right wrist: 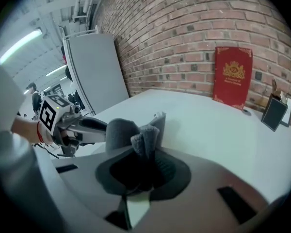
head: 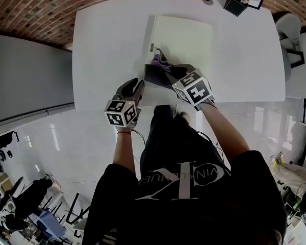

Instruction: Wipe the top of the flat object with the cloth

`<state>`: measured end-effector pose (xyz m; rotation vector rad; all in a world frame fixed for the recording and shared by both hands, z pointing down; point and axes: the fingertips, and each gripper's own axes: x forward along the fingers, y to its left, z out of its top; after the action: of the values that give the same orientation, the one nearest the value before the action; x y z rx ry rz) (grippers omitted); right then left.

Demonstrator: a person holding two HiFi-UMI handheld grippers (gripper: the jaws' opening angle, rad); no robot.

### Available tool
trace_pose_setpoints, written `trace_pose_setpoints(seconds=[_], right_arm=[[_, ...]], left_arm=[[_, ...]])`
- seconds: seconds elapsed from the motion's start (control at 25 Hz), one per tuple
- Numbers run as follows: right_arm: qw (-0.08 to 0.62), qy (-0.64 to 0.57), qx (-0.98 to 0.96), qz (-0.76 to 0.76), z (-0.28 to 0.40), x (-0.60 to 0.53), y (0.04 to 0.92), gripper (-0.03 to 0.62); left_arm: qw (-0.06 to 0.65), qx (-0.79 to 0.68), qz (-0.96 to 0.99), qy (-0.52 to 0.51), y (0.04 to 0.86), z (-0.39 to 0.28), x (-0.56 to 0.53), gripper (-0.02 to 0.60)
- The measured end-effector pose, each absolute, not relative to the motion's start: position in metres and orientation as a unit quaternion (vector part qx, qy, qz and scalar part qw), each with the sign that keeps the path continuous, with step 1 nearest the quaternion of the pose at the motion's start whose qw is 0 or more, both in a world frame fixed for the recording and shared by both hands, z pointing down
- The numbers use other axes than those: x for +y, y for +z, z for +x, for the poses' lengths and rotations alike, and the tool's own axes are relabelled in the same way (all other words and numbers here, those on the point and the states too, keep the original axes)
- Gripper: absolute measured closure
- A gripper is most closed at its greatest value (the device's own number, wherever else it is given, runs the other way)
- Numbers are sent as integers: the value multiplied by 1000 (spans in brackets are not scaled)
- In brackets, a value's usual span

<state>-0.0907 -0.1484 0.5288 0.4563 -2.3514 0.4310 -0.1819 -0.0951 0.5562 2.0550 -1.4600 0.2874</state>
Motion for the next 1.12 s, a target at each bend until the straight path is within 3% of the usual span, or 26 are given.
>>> trace_pose_setpoints(seconds=[0.44, 1.12], right_arm=[[370, 132, -901, 185, -44, -135, 533, 536], [359, 151, -885, 256, 56, -124, 536, 536]], left_arm=[[277, -568, 762, 145, 557, -174, -95, 526], [271, -613, 727, 149, 557, -173, -93, 532]])
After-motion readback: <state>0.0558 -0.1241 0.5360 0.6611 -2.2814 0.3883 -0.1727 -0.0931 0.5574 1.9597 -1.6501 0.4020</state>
